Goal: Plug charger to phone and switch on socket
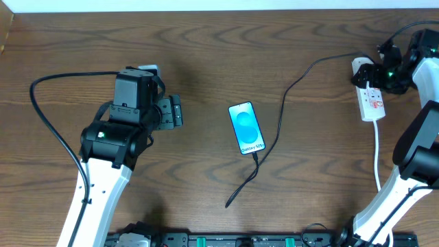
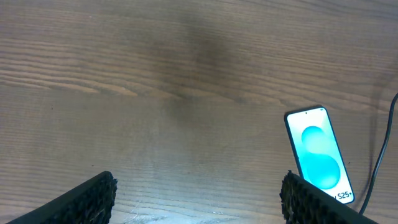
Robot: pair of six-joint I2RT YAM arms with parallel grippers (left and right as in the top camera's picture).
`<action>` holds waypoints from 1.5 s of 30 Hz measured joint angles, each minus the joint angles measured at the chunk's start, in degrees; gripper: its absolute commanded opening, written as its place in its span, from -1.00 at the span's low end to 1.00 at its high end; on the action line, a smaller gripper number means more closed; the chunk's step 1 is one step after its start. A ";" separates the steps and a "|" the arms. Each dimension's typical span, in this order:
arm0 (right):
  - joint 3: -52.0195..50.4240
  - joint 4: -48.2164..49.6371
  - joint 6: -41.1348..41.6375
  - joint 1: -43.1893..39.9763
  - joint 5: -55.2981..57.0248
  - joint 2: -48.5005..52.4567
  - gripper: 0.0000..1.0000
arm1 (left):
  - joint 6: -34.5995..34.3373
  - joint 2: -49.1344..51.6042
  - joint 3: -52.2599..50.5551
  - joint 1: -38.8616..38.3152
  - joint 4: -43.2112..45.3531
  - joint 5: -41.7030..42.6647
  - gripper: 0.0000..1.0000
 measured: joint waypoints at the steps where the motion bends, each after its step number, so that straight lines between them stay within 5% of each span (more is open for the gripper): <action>1: -0.39 0.31 0.11 0.00 -0.22 0.00 0.79 | 0.00 0.00 0.00 0.00 0.00 0.00 0.69; 45: -3.04 3.93 3.41 0.00 0.22 -1.09 0.82 | 0.00 0.04 0.00 0.00 -0.02 0.00 0.69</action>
